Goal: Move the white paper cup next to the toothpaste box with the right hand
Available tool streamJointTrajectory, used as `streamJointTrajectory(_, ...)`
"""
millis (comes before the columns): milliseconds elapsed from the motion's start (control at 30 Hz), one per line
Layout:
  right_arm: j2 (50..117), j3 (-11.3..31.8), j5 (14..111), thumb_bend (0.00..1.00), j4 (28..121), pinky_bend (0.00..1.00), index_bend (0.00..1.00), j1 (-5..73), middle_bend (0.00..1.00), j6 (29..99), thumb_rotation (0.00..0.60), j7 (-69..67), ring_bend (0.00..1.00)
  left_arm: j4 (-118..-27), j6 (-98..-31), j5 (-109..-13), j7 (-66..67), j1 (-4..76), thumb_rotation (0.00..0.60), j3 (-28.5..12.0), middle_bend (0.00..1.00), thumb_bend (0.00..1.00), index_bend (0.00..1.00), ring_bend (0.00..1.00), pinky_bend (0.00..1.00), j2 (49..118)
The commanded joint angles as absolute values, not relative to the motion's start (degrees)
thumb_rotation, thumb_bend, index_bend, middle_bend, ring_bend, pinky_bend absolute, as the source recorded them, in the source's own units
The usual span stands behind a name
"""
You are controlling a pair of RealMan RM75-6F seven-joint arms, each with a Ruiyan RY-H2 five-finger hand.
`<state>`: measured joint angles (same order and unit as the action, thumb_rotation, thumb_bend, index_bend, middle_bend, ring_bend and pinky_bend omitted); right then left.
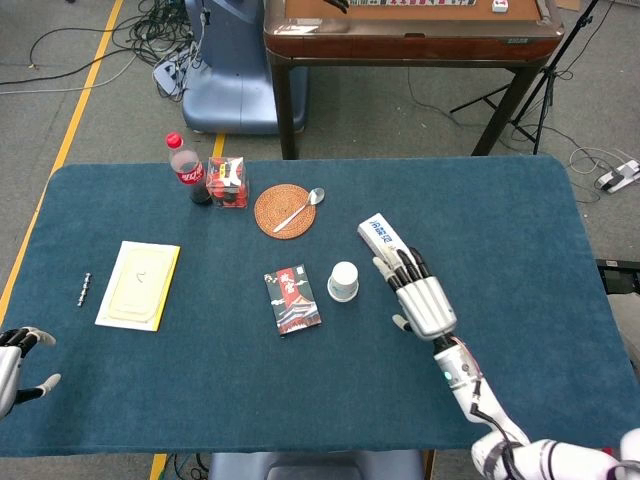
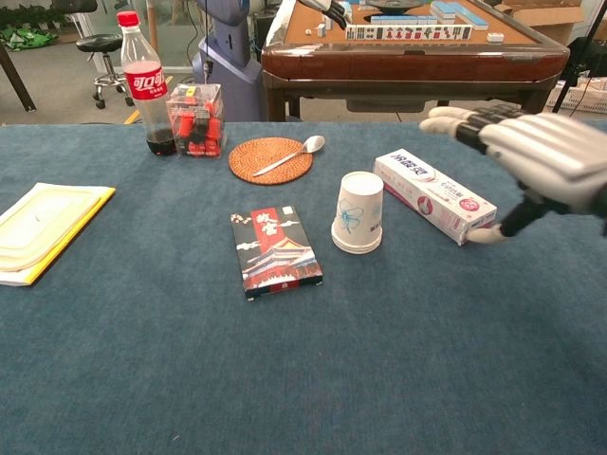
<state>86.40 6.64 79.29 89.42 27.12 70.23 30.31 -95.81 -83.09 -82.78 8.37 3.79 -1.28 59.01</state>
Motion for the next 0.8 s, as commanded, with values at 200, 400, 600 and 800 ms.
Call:
streamJointTrajectory(200,68.5,0.3,75.0,0.0,104.0,0.04,0.0,17.5,0.0,76.3,0.6,37.9,0.0,-98.0,-82.7,-86.9,10.8,4.2,0.6,0.7,0.38,0.09,0.42,0.32,0.52,57.7)
streamJointTrajectory(400,64.5,-2.4,76.4,0.0,106.4,0.04,0.0,12.3,0.05,81.4,0.6,35.6,0.0,-98.6,-84.5,-88.6,11.8,3.8,0.6,0.9,0.38,0.09,0.42,0.32,0.51,57.9)
streamJointTrajectory(600,63.4,-3.2,79.5,0.0,104.9,0.04,0.0,8.7,0.07,85.4,0.6,29.2,0.0,-99.5,-85.7,-89.1,13.3,3.2,0.6,0.9,0.38,0.09,0.42,0.32,0.51,57.8)
streamJointTrajectory(800,62.0,-2.2,81.6,0.0,104.2,0.04,0.02,7.8,0.09,86.6,0.6,25.1,0.0,-99.5,-86.0,-89.0,14.8,3.2,0.6,0.6,0.38,0.09,0.42,0.32,0.5,58.7)
